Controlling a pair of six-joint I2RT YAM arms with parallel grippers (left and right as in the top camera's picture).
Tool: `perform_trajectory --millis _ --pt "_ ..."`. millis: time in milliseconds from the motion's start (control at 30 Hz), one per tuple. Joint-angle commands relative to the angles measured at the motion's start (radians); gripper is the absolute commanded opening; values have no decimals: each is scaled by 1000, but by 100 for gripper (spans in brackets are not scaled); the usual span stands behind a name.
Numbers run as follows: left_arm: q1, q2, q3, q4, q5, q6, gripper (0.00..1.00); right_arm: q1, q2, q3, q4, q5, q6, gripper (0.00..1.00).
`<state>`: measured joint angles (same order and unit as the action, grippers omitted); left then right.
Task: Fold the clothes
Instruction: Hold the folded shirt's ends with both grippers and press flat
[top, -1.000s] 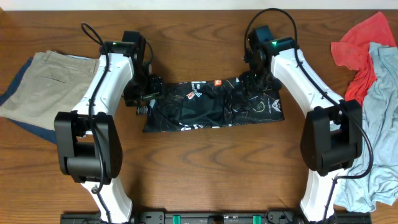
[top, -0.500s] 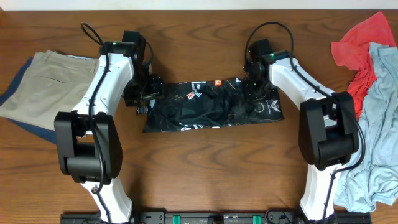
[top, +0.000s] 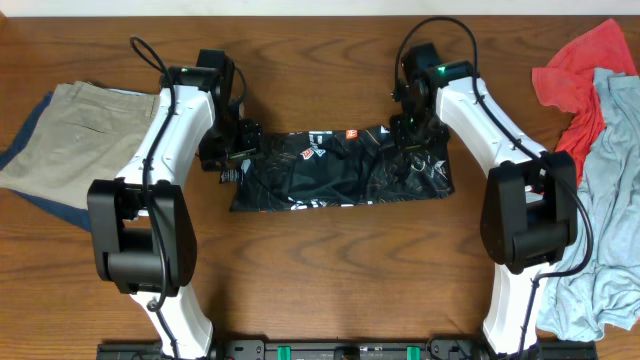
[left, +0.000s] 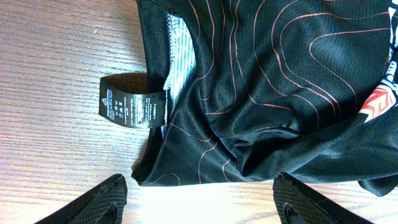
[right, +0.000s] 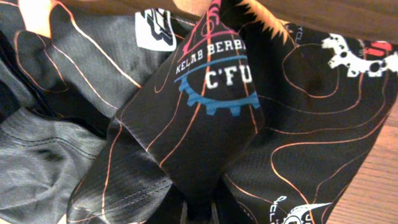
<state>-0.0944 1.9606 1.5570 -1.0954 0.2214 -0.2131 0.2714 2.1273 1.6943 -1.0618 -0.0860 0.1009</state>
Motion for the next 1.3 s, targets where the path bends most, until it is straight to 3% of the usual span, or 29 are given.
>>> perform_trajectory --millis 0,367,433,500,567,667,700,767,800,833,900,1200,1267 --pt "0 -8 -9 -3 -9 -9 77 -6 5 20 -9 3 -5 7" --pt "0 -8 -9 -3 -9 -9 77 -4 5 19 -36 7 -9 13" --pt "0 -8 -9 -3 -9 -9 77 -5 5 19 -39 7 -9 11" --pt "0 -8 -9 -3 -9 -9 77 -5 5 19 -38 -6 -9 1" --pt "0 -8 -9 -2 -9 -9 77 -3 5 19 -25 -72 -33 1" --pt "0 -8 -9 1 -9 -10 77 10 5 19 18 -339 -196 1" --pt "0 -8 -9 1 -9 -10 77 15 5 19 31 -426 -252 4" --pt "0 -8 -9 0 -9 -10 77 24 5 19 60 -516 -297 35" --pt "0 -8 -9 0 -9 -9 77 27 5 19 76 -521 -296 46" --pt "0 -8 -9 -3 -9 -9 77 30 5 19 89 -520 -296 50" --pt "0 -8 -9 -6 -9 -9 77 31 5 19 101 -507 -288 55" --pt "0 -8 -9 -11 -20 -9 78 7 -9 20 35 -338 -205 54" --pt "0 -8 -9 -11 -44 -9 84 -5 -23 20 17 -309 -202 54"
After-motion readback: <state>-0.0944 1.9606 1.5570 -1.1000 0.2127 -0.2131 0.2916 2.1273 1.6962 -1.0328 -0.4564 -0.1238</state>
